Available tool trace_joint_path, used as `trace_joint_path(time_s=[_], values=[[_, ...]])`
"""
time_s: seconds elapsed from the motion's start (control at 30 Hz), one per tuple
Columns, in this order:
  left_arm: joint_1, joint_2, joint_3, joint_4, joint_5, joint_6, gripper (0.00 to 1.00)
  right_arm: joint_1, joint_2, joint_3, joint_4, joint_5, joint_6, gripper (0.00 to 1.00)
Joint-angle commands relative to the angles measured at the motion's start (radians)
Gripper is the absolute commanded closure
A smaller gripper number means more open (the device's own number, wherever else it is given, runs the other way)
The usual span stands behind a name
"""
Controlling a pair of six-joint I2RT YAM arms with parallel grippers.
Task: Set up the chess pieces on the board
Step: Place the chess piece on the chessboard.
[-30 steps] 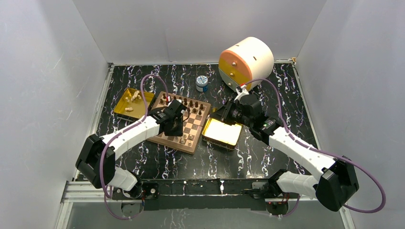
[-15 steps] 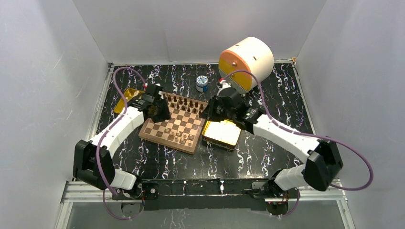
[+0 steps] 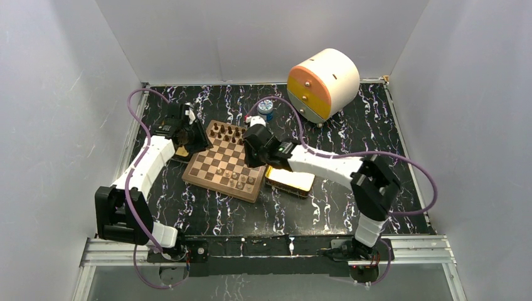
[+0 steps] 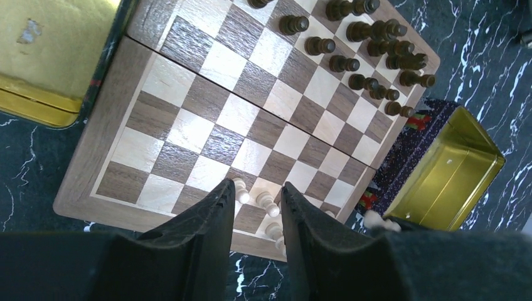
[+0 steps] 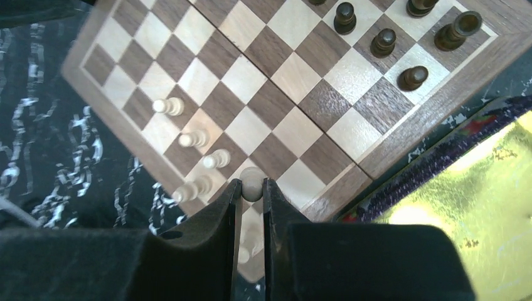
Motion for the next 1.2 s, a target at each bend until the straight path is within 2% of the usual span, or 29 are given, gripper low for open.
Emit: trace_joint_path(time_s=[0.0,0.23,0.53,0.7,0.83,0.97,1.17], values=[[0.003,0.002,-0.022,-0.003,0.079,0.048,0.70,0.018,0.083,0.078,0.057,0.092,-0.070,0.77],[0.003,-0.028,-0.072,-0.009,0.085,0.101,0.70,0.030,0.150,0.067,0.130,0.148,-0.124,0.72],[0.003,-0.073,-0.085,-0.042,0.053,0.126,0.70,0.030,0.199,0.096,0.112,0.150,-0.122,0.69],[-0.008,-0.063,-0.050,-0.052,0.054,0.149,0.71,0.029,0.162,0.107,0.094,0.141,-0.110,0.69],[-0.071,-0.022,0.016,-0.077,-0.012,0.160,0.71,0.031,0.101,0.102,0.062,0.134,-0.095,0.65],[-0.151,0.014,0.066,-0.081,-0.050,0.146,0.71,0.030,0.020,0.080,-0.002,0.127,-0.054,0.55],[-0.275,0.089,0.133,-0.070,-0.115,0.122,0.67,0.029,-0.138,-0.037,-0.027,0.101,0.009,0.45]])
